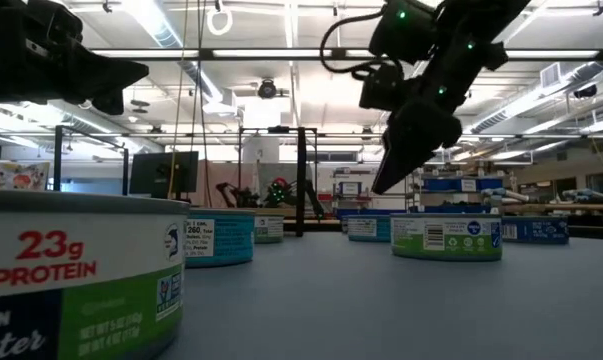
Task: Stack canned seafood by type on shelf
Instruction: Put the yellow blue tuna can on the shelf
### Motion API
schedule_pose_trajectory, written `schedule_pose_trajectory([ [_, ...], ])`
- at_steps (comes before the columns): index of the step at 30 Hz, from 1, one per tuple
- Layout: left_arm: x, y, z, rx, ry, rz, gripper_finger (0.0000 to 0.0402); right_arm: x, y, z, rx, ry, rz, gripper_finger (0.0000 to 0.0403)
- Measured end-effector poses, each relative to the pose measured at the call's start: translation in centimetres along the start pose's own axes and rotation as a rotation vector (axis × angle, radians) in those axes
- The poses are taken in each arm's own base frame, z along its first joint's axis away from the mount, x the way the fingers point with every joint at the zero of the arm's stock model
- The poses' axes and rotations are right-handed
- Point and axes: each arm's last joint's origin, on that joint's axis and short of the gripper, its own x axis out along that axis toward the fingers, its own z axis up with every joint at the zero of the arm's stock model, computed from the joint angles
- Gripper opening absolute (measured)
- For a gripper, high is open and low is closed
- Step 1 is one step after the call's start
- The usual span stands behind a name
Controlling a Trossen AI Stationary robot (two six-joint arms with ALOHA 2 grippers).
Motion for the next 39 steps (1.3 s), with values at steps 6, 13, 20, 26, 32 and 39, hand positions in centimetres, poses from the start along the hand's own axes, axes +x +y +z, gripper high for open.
schedule_pose_trajectory([
  [6, 0.0, -0.1, -0.1, -0.003, 0.009, -0.018, 0.0006, 1.1, 0.1, -0.3, 0.000, 0.027, -0.011, 0.0126],
  [13, 0.0, -0.1, 0.0, 0.017, -0.003, -0.018, 0.0006, -0.2, -1.3, -0.7, 0.078, 0.080, 0.026, 0.0105],
  [20, 0.0, -0.1, 0.0, 0.023, -0.003, -0.018, 0.0006, -0.2, -3.3, -0.7, 0.031, 0.075, -0.087, 0.0078],
  [26, 0.0, 0.0, 0.0, 0.045, -0.002, 0.010, 0.0006, -0.1, -5.4, -0.8, 0.094, 0.072, -0.118, 0.0049],
  [32, 0.0, 0.2, 0.0, 0.045, 0.007, 0.061, 0.0006, -0.1, -6.4, -1.5, 0.121, 0.126, -0.127, 0.0013],
  [39, 0.0, 0.2, 0.0, 0.049, 0.008, 0.061, 0.0006, 1.2, -5.9, -2.9, 0.142, 0.131, -0.044, 0.0012],
])
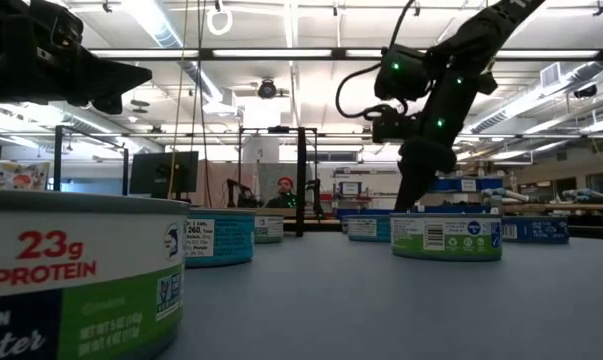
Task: Stack canned seafood by type on shelf
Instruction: Put the yellow blue tuna can on the shelf
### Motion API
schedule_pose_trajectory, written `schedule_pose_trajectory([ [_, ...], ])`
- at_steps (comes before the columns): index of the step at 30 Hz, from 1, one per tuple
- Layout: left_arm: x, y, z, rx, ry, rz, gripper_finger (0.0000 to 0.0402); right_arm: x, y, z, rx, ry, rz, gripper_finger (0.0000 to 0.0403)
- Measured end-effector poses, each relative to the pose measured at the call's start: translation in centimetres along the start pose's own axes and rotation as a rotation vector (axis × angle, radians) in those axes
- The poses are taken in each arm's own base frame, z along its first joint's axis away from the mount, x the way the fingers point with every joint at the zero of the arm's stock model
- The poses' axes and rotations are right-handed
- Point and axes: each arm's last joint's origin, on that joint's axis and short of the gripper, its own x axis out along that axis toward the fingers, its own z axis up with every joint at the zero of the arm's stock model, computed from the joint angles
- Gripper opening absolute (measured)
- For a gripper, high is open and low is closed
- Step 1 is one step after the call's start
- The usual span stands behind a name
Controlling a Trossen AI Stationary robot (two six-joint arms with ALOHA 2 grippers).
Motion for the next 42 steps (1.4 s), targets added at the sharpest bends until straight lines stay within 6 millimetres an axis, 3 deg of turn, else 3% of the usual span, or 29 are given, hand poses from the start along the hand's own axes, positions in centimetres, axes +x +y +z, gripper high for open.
schedule_pose_trajectory([
  [7, 0.0, 0.0, 0.0, 0.001, 0.003, -0.002, 0.0006, 0.7, 1.3, -0.2, 0.062, 0.008, 0.049, 0.0015],
  [13, 0.0, 0.0, -0.1, -0.002, 0.011, -0.004, 0.0006, -0.2, 3.2, -0.3, 0.154, 0.027, 0.225, 0.0011],
  [18, 0.0, 0.0, -0.2, -0.002, 0.022, -0.005, 0.0006, -1.5, 5.1, -0.1, 0.193, 0.034, 0.313, 0.0031],
  [24, 0.0, 0.0, -0.2, -0.003, 0.025, -0.005, 0.0006, -3.1, 6.7, 1.7, 0.148, -0.062, 0.274, 0.0058],
  [30, 0.0, 0.0, -0.2, -0.003, 0.025, -0.005, 0.0006, -3.6, 6.7, 2.6, 0.128, -0.134, 0.152, 0.0080],
  [37, 0.0, -0.1, -0.3, -0.004, 0.027, -0.019, 0.0006, -3.6, 6.6, 2.6, 0.047, -0.141, 0.099, 0.0112],
  [42, 0.0, -0.1, -0.3, -0.004, 0.027, -0.024, 0.0006, -3.6, 6.7, 1.7, 0.009, -0.049, 0.116, 0.0124],
])
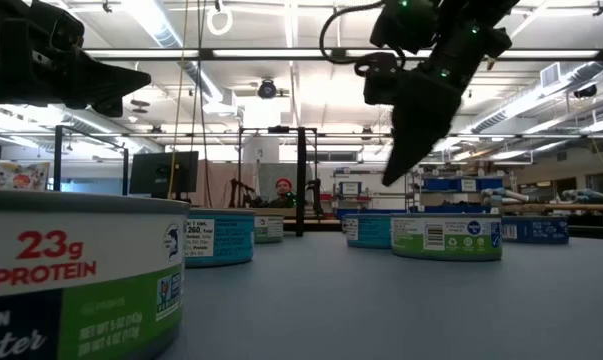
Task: Stack canned seafood by type on shelf
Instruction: Put the yellow blue tuna can on the shelf
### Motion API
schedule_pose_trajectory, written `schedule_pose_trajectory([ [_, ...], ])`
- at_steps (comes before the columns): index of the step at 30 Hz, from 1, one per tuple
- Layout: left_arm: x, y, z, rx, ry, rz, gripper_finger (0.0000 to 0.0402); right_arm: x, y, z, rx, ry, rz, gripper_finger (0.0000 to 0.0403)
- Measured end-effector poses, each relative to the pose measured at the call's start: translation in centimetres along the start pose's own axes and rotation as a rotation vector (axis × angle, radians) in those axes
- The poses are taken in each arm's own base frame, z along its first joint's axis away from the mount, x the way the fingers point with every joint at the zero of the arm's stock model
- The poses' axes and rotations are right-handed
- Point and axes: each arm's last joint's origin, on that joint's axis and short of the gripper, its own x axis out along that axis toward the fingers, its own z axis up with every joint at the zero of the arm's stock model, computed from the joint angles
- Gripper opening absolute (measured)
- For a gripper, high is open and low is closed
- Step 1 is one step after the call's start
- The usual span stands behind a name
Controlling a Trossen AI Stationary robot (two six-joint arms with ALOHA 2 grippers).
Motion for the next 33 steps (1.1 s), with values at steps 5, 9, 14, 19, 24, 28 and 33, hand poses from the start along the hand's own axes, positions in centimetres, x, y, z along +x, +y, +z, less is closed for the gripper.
schedule_pose_trajectory([
  [5, 0.0, 0.0, 0.0, 0.002, -0.004, -0.005, 0.0006, -0.1, 0.2, -0.8, -0.090, 0.073, -0.037, 0.0114],
  [9, 0.0, -0.2, 0.0, 0.016, -0.010, -0.055, 0.0006, 0.3, 0.0, -1.1, -0.136, 0.110, -0.041, 0.0099],
  [14, 0.0, -0.2, 0.0, 0.020, -0.008, -0.059, 0.0006, 1.8, 0.6, -1.1, -0.271, 0.117, -0.006, 0.0076],
  [19, 0.0, -0.2, 0.0, 0.020, -0.007, -0.059, 0.0006, 3.8, 1.0, -0.6, -0.318, 0.070, 0.035, 0.0052],
  [24, 0.0, -0.2, 0.0, 0.019, -0.004, -0.059, 0.0006, 5.4, 0.5, -0.4, -0.239, 0.078, 0.017, 0.0026],
  [28, 0.0, -0.2, -0.1, 0.019, 0.003, -0.060, 0.0006, 5.7, -0.2, -0.2, -0.020, 0.062, -0.038, 0.0014],
  [33, 0.0, -0.2, -0.2, 0.020, 0.018, -0.052, 0.0006, 5.4, -0.7, -0.2, 0.313, 0.034, -0.096, 0.0020],
])
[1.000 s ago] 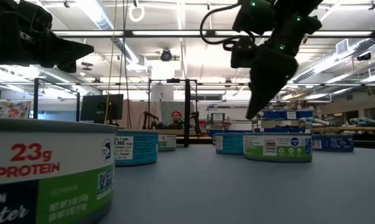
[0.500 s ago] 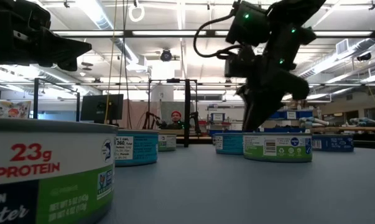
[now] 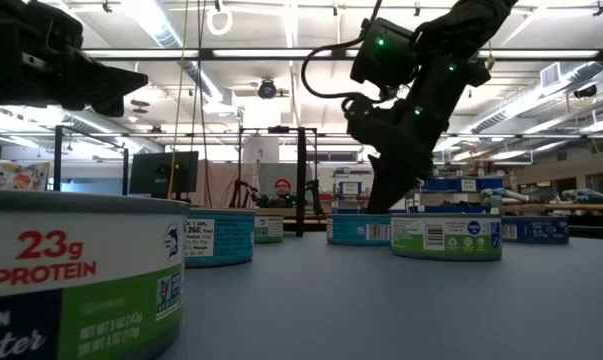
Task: Stack canned seafood by type on shelf
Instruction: Put the yellow blue tuna can on the shelf
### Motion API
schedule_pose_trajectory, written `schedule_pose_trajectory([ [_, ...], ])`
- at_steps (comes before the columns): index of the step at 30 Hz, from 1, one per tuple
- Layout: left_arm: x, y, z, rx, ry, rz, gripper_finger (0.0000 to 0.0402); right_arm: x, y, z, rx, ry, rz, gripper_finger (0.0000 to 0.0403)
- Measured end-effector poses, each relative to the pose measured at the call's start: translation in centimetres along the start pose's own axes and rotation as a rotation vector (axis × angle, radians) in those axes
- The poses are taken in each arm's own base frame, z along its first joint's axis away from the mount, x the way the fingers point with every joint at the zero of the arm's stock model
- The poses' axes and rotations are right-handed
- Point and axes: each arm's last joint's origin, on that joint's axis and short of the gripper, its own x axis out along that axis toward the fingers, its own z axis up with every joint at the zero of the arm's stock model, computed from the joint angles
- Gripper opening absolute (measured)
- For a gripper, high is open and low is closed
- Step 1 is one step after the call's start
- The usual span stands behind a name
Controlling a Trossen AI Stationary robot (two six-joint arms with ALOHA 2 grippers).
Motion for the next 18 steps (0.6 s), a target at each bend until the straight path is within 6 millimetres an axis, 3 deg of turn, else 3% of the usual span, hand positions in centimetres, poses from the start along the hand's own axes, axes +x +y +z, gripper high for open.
schedule_pose_trajectory([
  [4, 0.0, 0.0, -0.1, -0.009, 0.007, 0.000, 0.0006, -0.3, 0.0, 0.2, 0.087, -0.010, 0.021, 0.0034],
  [12, 0.0, 0.0, -0.1, -0.019, 0.007, 0.003, 0.0006, -3.5, 1.7, 2.4, -0.174, -0.107, -0.012, 0.0067],
  [18, 0.0, 0.0, -0.1, -0.020, 0.012, 0.002, 0.0006, -3.6, 0.4, 2.7, -0.082, -0.038, -0.066, 0.0071],
])
